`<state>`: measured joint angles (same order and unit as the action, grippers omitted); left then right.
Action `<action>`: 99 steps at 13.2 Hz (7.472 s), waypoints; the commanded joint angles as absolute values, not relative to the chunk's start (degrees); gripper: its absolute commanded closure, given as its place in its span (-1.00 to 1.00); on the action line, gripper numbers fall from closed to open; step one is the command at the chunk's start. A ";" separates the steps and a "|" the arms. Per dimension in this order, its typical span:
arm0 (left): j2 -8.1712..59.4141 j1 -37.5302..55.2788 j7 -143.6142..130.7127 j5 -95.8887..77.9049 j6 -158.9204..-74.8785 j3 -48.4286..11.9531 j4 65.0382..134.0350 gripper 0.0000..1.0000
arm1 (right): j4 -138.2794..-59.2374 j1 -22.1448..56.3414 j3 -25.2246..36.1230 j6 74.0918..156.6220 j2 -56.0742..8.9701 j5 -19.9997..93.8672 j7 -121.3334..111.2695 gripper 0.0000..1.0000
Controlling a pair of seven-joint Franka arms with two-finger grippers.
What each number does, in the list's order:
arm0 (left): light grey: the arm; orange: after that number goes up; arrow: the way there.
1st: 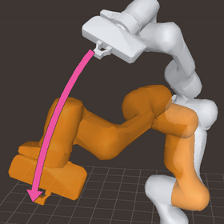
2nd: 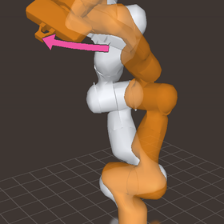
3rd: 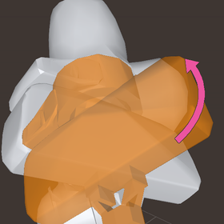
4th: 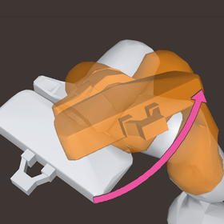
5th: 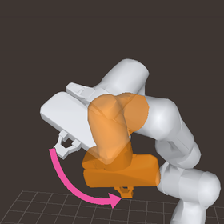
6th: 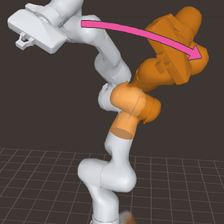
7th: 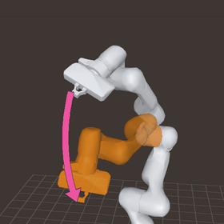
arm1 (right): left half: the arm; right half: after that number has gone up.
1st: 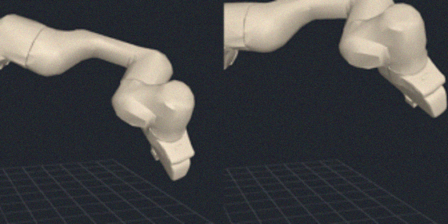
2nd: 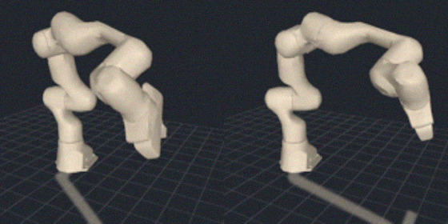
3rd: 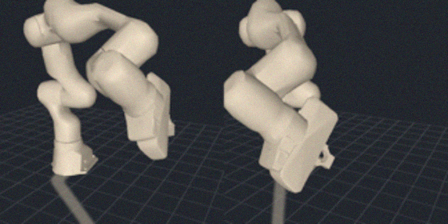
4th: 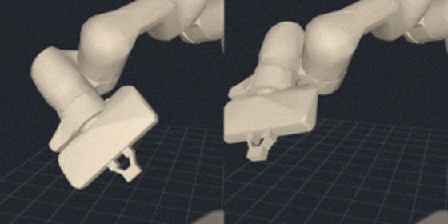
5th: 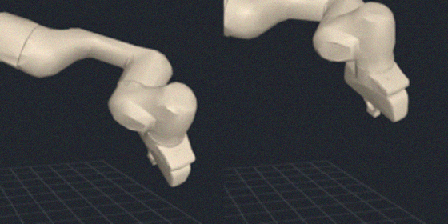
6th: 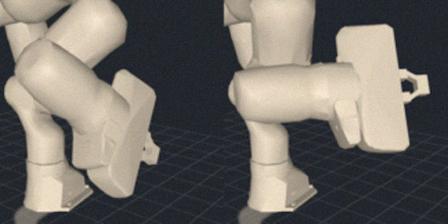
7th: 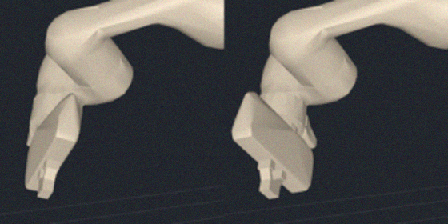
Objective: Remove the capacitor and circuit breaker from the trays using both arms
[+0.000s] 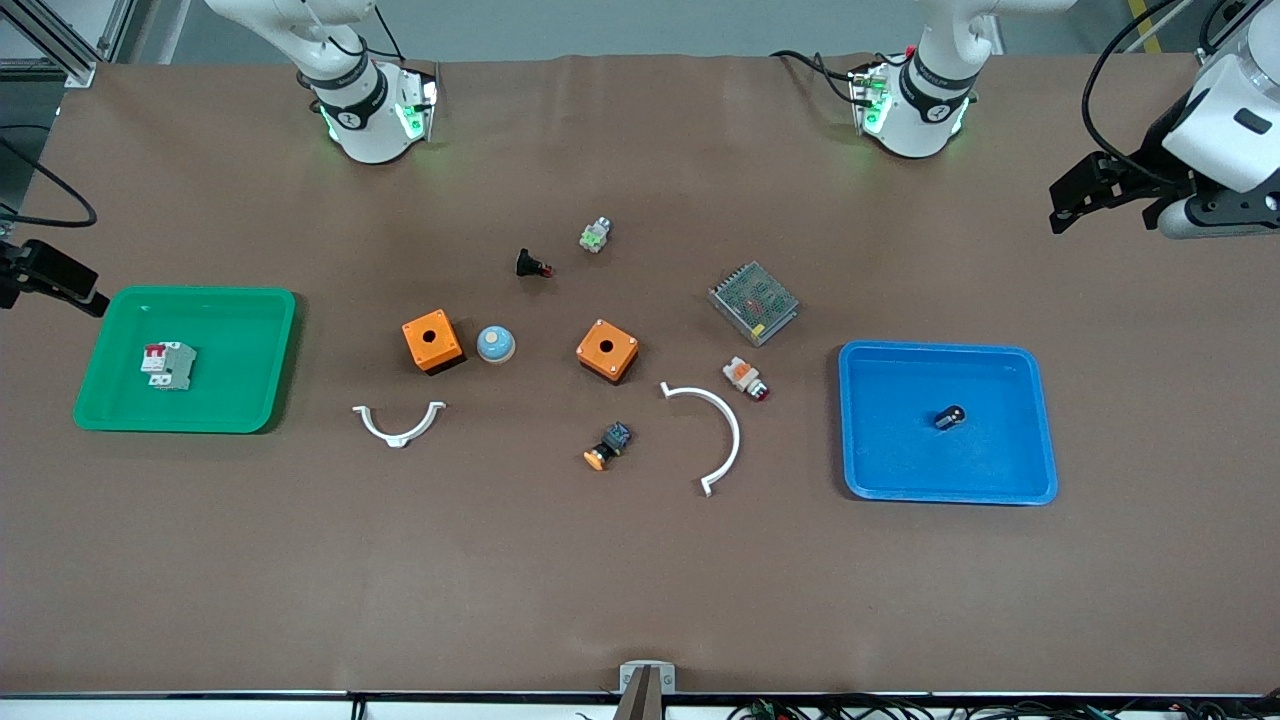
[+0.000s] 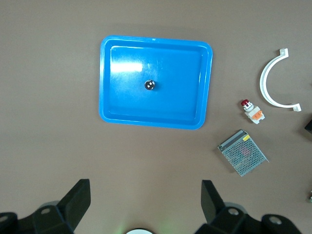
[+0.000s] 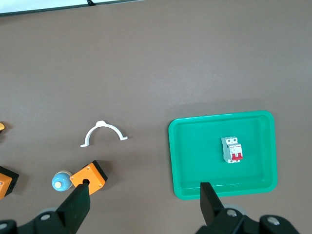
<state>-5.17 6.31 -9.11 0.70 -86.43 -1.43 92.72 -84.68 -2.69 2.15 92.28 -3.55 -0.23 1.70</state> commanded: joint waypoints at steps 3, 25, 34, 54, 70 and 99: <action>-2.74 6.06 -8.53 2.10 -85.17 -1.41 89.92 -1.00 | -83.41 -2.72 2.37 91.67 -4.22 0.53 1.67 -1.00; 28.38 2.81 -8.00 2.90 -141.86 -1.32 113.73 -0.57 | -104.33 -22.49 2.46 119.08 -22.66 -4.31 -25.13 -1.00; 28.83 2.90 -8.26 2.90 -141.24 -1.32 113.82 1.00 | -111.53 -26.10 2.37 131.65 -26.98 -3.43 -27.25 -0.99; 33.56 27.84 -58.06 2.99 -132.69 -16.08 100.02 1.00 | -101.35 -4.86 2.02 105.73 -17.57 4.99 -3.81 0.51; 24.80 17.95 -53.91 5.54 -121.77 -15.73 94.07 -1.00 | -97.21 19.60 2.11 127.62 -35.51 15.81 19.42 0.49; -3.60 1.23 -7.21 1.58 -86.92 -7.21 91.58 -1.00 | -93.00 -1.23 2.90 91.41 -0.61 2.81 -3.61 -1.00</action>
